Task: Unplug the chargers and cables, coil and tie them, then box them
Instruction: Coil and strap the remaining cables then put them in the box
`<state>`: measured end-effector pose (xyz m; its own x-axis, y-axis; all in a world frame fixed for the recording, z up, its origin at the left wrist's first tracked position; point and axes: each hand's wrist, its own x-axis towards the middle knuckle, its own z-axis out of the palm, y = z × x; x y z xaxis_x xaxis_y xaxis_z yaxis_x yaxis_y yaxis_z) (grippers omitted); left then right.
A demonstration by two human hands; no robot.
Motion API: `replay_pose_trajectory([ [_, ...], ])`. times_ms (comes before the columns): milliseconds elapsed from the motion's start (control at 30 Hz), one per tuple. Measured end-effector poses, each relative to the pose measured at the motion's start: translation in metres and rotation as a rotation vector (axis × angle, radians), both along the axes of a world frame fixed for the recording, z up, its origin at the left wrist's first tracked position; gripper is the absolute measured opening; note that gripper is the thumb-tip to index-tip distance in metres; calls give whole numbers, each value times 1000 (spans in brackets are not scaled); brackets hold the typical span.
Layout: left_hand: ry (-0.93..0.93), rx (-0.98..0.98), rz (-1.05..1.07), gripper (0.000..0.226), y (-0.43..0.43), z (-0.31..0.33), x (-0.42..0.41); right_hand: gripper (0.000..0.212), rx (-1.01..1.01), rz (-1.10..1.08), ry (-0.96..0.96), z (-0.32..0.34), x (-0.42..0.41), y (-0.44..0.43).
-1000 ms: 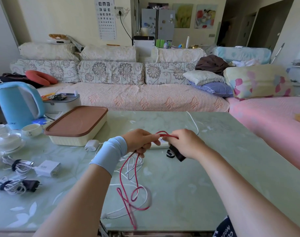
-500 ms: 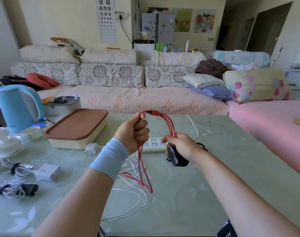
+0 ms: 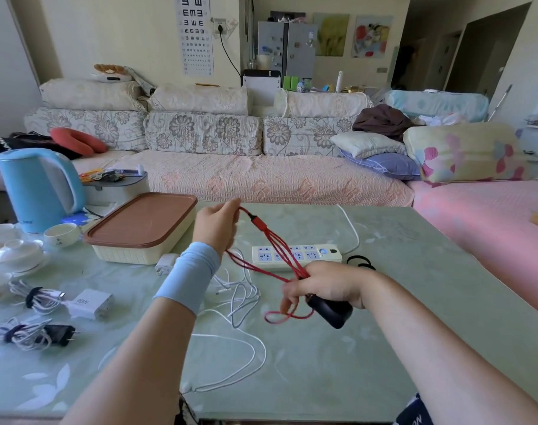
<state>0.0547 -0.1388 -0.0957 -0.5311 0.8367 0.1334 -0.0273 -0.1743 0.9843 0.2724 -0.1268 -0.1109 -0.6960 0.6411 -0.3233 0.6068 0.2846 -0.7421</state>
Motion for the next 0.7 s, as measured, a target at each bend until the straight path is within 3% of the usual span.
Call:
replay_pose_trajectory([
  [100,610,-140,164,43,-5,-10,-18,38,-68,95,-50,-5,8,7],
  [133,695,-158,180,45,-5,-13,-21,38,-85,111,-49,-6,9,7],
  [233,630,-160,183,46,1,-18,-25,34,-184,68,68,-6,10,9],
  [400,927,-349,171,46,1,-21,-26,31,-186,31,172,-9,14,16],
  [467,1043,-377,97,25,3,-24,-24,29,-209,1,188,-10,17,18],
  [500,1066,-320,49,15,4,-25,-21,27,-208,0,189,-10,18,18],
  [567,1039,-165,-91,20,3,-18,-4,25,-190,41,188,-9,18,16],
  [633,872,-69,-353,24,-1,-10,22,23,-201,52,220,-7,17,14],
  [700,721,-102,-645,34,-1,-11,43,22,-197,12,286,-4,17,13],
])
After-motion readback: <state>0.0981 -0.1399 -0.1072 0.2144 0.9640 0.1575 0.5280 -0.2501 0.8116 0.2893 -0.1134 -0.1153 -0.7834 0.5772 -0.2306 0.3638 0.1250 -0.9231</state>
